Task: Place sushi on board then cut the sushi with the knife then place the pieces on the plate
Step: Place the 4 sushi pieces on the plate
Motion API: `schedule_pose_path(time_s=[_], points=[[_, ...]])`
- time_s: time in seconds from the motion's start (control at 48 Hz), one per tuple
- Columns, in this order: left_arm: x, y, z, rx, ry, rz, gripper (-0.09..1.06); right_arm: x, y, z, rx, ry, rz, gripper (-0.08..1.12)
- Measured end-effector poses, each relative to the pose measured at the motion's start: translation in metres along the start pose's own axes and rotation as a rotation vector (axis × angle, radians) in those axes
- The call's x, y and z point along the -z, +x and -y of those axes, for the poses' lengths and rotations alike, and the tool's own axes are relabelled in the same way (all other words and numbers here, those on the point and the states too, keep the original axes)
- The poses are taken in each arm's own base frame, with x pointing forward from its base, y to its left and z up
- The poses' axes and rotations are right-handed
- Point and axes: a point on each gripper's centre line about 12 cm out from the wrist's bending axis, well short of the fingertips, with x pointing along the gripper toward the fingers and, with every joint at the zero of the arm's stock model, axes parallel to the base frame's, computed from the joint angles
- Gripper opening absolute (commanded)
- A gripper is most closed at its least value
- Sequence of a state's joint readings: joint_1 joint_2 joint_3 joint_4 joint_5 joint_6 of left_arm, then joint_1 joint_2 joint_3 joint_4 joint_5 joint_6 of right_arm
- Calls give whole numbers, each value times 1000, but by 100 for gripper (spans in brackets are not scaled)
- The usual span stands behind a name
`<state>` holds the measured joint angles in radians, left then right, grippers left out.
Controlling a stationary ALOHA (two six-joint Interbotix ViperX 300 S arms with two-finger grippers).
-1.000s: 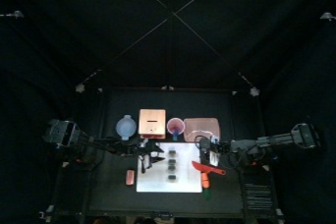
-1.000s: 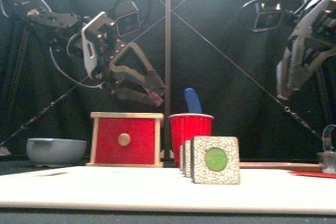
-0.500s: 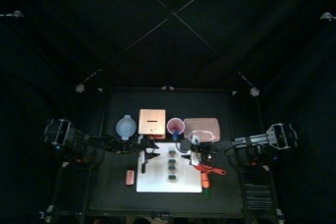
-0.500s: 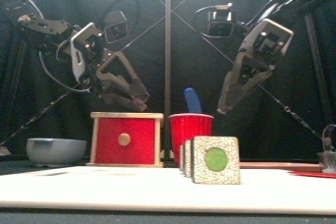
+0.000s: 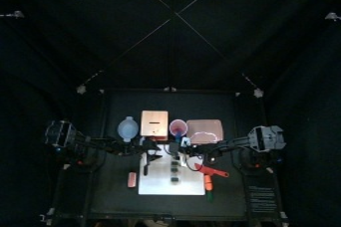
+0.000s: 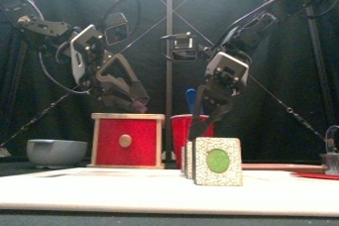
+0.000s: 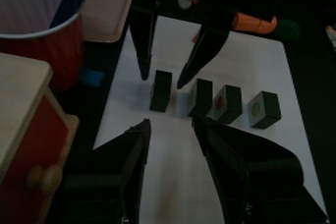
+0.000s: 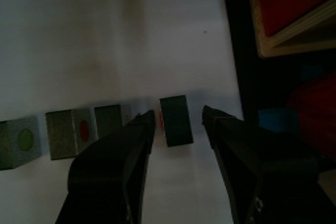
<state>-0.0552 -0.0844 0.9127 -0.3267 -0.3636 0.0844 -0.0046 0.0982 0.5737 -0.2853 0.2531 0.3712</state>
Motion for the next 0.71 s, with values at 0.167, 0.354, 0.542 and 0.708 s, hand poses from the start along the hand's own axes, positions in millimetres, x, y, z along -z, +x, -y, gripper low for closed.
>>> schedule_pose_path(time_s=[0.167, 0.354, 0.542, 0.708], points=[[1, 0, 0, -1, -1, -5, 79, 4, 14, 1, 16, -2, -57, 79], [4, -1, 0, -1, 0, -11, 79, 8, 21, 1, 25, 8, -94, 72], [4, -1, 0, 0, 1, -12, 79, 9, 19, 0, 24, 17, -100, 58], [4, -1, 0, 0, 1, -12, 79, -2, -4, 1, 26, 39, -76, 58]])
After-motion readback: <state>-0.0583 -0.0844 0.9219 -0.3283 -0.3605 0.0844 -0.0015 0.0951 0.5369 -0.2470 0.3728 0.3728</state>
